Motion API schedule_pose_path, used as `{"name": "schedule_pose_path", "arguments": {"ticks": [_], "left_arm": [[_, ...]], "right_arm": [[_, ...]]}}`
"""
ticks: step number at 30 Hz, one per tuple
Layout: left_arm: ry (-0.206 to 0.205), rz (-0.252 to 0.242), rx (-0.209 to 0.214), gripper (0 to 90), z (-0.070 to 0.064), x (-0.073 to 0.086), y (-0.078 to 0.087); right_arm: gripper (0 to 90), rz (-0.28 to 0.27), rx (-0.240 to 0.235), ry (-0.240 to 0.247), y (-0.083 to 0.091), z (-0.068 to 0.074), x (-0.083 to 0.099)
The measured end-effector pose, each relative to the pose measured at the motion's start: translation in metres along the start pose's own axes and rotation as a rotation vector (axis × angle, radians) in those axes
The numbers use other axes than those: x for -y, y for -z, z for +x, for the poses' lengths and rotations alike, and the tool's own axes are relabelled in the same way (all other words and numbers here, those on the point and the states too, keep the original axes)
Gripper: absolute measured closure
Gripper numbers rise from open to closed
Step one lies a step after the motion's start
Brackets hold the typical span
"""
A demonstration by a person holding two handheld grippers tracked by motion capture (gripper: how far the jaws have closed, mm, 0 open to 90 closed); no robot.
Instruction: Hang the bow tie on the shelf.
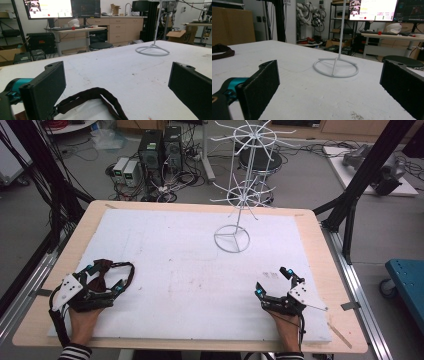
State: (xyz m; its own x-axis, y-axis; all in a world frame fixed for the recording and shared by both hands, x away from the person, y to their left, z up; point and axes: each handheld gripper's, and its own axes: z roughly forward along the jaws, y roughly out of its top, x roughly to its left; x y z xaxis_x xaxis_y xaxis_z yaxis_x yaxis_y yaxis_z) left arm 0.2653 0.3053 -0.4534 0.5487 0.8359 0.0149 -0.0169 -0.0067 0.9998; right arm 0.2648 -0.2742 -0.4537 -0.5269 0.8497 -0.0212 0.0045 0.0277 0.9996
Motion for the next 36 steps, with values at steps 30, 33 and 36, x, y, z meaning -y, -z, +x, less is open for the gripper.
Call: {"name": "schedule_pose_path", "arguments": {"ticks": [30, 33, 36], "left_arm": [[-0.014, 0.085, 0.008, 1.7, 0.003, -0.014, 0.002], [-0.039, 0.126, 0.021, 1.7, 0.006, -0.027, 0.005], [-0.052, 0.144, 0.016, 1.7, 0.007, -0.033, 0.007]], "right_arm": [[1.9, 0.0, 0.003, -0.007, 0.0, 0.0, 0.0], [1.8, 0.0, 0.003, -0.009, 0.0, 0.0, 0.0], [1.8, 0.0, 0.003, -0.011, 0.0, 0.0, 0.0]]}}
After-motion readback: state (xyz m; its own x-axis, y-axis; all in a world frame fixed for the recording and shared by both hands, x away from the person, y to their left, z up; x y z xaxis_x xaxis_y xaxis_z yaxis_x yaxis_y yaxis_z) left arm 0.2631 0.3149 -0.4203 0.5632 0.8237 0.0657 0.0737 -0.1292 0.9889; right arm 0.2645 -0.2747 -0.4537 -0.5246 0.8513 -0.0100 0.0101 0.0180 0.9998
